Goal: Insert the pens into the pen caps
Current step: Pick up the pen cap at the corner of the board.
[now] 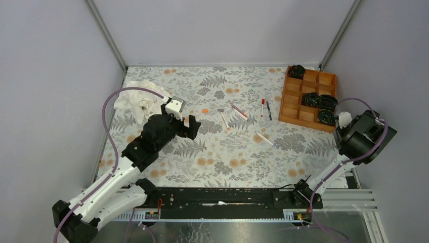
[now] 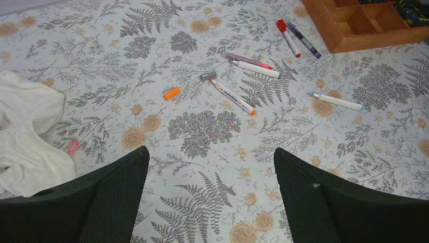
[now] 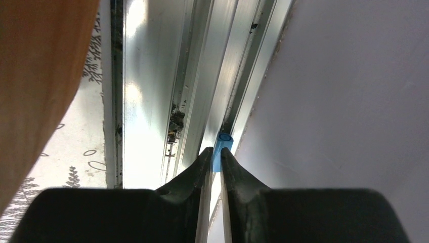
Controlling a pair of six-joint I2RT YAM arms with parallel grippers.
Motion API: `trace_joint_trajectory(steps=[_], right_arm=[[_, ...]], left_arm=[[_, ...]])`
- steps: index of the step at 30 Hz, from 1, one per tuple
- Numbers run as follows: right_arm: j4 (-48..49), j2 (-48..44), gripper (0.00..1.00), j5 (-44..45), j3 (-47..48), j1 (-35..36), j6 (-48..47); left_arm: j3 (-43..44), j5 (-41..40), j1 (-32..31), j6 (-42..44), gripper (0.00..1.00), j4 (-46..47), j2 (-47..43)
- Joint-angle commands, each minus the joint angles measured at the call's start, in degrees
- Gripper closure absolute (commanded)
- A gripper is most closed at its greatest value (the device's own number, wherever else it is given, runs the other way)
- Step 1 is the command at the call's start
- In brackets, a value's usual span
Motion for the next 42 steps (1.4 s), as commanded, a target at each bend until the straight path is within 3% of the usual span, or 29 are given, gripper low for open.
trace_joint_trajectory(steps=[1,11,15,27,42], right_arm=[[-3.36,0.53,0.79,-1.52,-1.09,-3.68,0.03],[-2.25,4.32,0.67,0.87,-1.04,-5.2,-0.66],[-2.76,7.91,0.67,1.39,-0.28,-5.93,-0.58],[-6.54,15.5,0.83,-1.7,1.42,-8.21,-0.28],[-6.98,1.14,0.91,-6.53,0.35,-8.34,-1.68]], left_arm=[[-0.83,-1.4,0.48,1.22,0.04,1.43,-1.03],[-0.82,-1.31,0.43,1.22,0.04,1.51,-0.9],[-0.79,-1.36,0.44,1.22,0.04,1.52,-0.68],[-0.81,-1.66,0.45,1.31,0.04,1.52,-0.77],[-0.85,-1.75,0.43,1.22,0.03,1.6,-1.24]])
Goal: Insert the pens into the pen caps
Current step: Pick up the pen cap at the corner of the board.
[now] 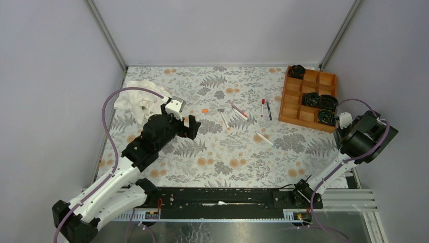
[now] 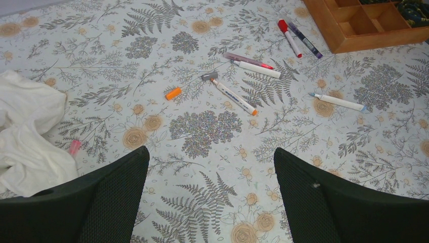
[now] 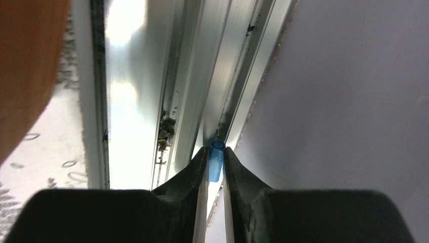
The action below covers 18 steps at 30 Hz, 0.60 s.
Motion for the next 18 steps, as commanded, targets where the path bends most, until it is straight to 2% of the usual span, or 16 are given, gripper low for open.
trace_joint_trajectory(steps=[1,10,15,18], right_arm=[[-7.15,-1.84,0.91,-7.25,-1.0,-7.4,-0.71],[-8.17,-2.0,0.89,-6.62,-0.27,-7.4,-0.64],[-5.89,-0.16,0.81,-2.8,-1.66,-7.48,-1.38],[-4.87,0.66,0.72,-1.64,-2.42,-7.95,-1.78]], left_arm=[[-0.77,-1.42,0.43,1.12,0.04,1.6,-1.06],[-0.86,-1.46,0.43,1.18,0.03,1.53,-1.51],[-0.81,-1.67,0.43,1.26,0.03,1.44,-1.59],[-0.8,-1.68,0.45,1.33,0.03,1.43,-1.64]])
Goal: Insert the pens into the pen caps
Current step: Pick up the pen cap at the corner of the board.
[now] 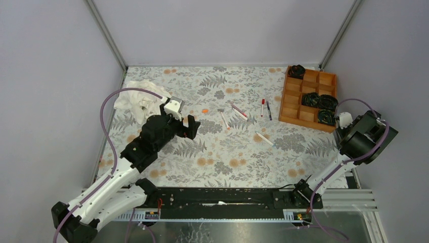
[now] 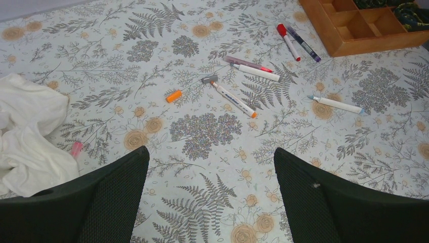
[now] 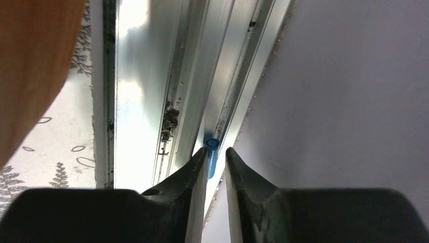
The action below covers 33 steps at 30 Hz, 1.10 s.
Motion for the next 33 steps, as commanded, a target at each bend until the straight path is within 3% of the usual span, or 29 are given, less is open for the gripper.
trace_joint_trajectory(steps=[1,10,21,33], right_arm=[[-3.57,2.61,0.7,-0.56,-1.96,-8.13,-0.6],[-6.07,11.27,0.69,-0.03,0.53,-9.83,-1.5],[-7.1,18.86,0.82,0.37,2.95,-13.11,-0.92],[-8.82,5.57,0.91,-7.56,0.88,-13.61,-3.52]], left_arm=[[-0.81,-1.62,0.44,1.28,0.03,1.43,-0.8],[-0.83,-1.53,0.43,1.2,0.03,1.52,-0.64],[-0.82,-1.77,0.48,1.3,0.03,1.38,-0.83],[-0.79,-1.42,0.43,1.2,0.03,1.6,-0.5]])
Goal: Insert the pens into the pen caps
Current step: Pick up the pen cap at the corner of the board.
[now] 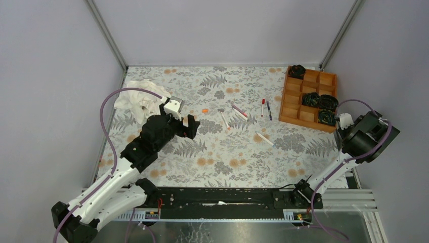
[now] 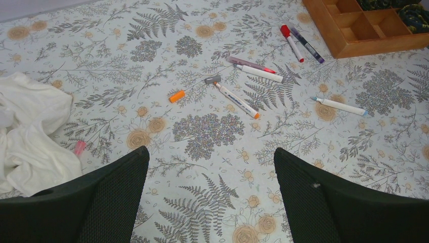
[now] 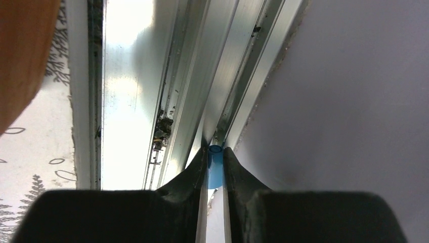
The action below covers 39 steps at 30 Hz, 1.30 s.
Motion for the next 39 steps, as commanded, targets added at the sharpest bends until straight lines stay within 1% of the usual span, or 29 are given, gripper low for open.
trace_joint_trajectory(steps=[1,6,17,23,25,30,39], right_arm=[[-7.07,1.11,0.91,-7.91,-1.7,-12.54,-1.22],[-8.72,-1.31,0.91,-9.75,-0.4,-12.49,-1.12],[-8.87,-5.25,0.9,-11.9,-1.23,-12.55,-0.81],[-9.78,-5.36,0.9,-10.92,-0.8,-12.54,-1.05],[-9.58,-5.52,0.88,-9.54,-1.6,-12.55,-1.55],[-7.19,-7.39,0.81,-6.6,-5.54,-13.77,-3.25],[-6.65,-6.78,0.75,-5.7,-7.47,-18.43,-6.14]], left_arm=[[-0.83,-0.71,0.43,1.18,0.03,1.6,-0.59],[-0.8,-0.7,0.44,1.18,0.03,1.61,-0.86],[-0.86,-0.91,0.43,1.35,0.03,1.62,-0.94],[-0.85,-1.01,0.43,1.43,0.03,1.54,-1.12],[-0.88,-1.16,0.46,1.51,0.03,1.43,-1.31],[-0.94,-1.43,0.43,1.7,0.03,1.41,-1.6],[-0.87,-1.1,0.44,1.75,0.03,1.47,-1.59]])
